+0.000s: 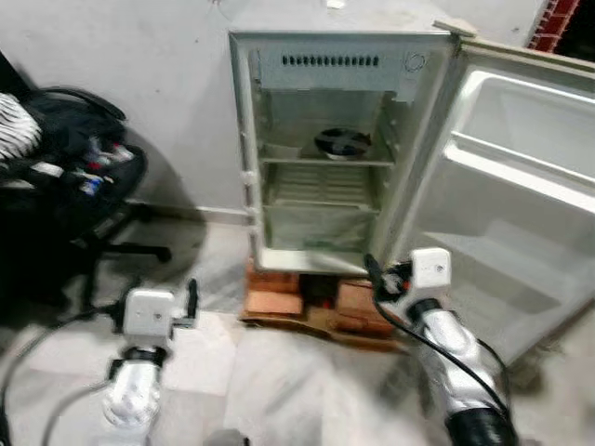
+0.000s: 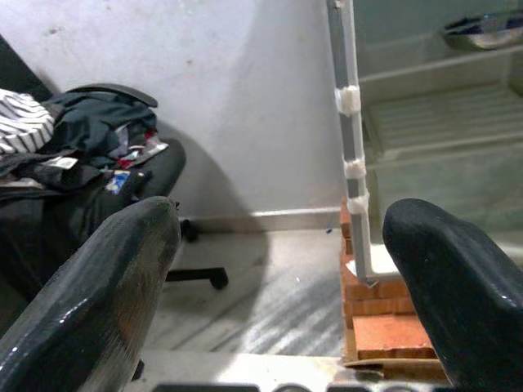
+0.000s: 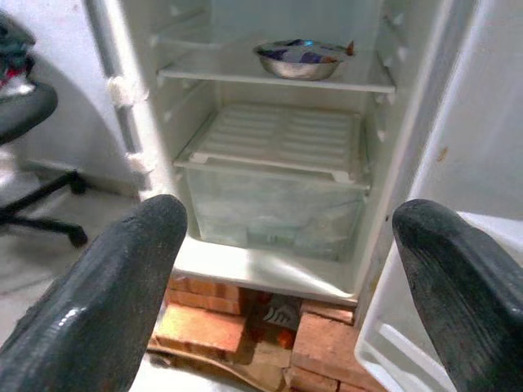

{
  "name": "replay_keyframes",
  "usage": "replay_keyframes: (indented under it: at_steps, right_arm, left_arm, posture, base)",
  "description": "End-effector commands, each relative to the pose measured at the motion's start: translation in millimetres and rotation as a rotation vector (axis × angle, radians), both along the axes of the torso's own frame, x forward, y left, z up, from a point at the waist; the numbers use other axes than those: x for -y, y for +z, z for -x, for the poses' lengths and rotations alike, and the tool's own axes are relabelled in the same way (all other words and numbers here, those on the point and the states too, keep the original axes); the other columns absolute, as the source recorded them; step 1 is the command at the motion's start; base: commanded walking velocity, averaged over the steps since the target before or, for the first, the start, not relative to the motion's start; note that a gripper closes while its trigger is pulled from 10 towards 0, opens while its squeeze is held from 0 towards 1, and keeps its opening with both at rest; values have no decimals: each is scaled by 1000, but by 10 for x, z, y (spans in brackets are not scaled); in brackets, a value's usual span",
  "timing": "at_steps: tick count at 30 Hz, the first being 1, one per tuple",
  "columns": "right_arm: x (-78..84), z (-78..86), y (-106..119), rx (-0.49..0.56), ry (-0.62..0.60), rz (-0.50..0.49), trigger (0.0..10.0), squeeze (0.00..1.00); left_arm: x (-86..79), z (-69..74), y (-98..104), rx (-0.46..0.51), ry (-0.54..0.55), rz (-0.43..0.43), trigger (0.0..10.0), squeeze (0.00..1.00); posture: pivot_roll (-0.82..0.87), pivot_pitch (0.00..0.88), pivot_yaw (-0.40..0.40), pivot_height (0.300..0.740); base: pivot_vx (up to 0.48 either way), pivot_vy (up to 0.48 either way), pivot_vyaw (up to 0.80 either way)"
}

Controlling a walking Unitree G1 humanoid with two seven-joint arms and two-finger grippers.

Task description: Restocking fridge

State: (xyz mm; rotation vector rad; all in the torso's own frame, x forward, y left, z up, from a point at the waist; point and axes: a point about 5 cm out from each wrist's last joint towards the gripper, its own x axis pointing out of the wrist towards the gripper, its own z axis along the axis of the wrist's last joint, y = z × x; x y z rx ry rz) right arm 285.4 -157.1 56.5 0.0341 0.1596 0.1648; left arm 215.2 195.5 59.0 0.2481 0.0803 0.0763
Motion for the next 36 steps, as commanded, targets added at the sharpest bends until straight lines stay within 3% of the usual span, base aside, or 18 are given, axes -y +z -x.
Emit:
replay_keyframes:
  at_steps: [1,2,13,17,26,30,36]
  right_arm:
    - [99,-19,7,-1,-31,21,10000,0]
    - [110,-26,19,23,-29,62,10000,0]
    - [95,-21,-6,9,17,5,10000,0]
    - [28,24,-60,-7,110,55,10000,0]
    - [72,39,-92,-24,114,51,10000,0]
    - [7,102,-165,-81,215,14,10000,0]
    - [-73,148,-217,-137,390,44,10000,0]
  left_arm:
    - [44,-29,18,15,-18,6,10000,0]
    - [48,-30,16,15,-19,6,10000,0]
    - [59,-49,10,15,-27,4,10000,0]
    - [63,-53,8,15,-28,1,10000,0]
    - [74,-56,0,14,-32,1,10000,0]
    - [79,-53,-6,12,-36,0,10000,0]
    - [82,-55,-10,11,-39,0,10000,0]
  posture:
    - [46,24,-7,740]
    - [46,24,-7,740]
    - [44,22,-8,740]
    - [46,22,-10,740]
    - [43,25,-13,740]
    - [43,25,-12,740]
    - [42,27,-13,740]
  base:
    - [0,0,0]
    - [0,0,0]
    - [0,-393,0]
    - [0,-480,0]
    - [0,-480,0]
    - [0,-480,0]
    - [0,-480,0]
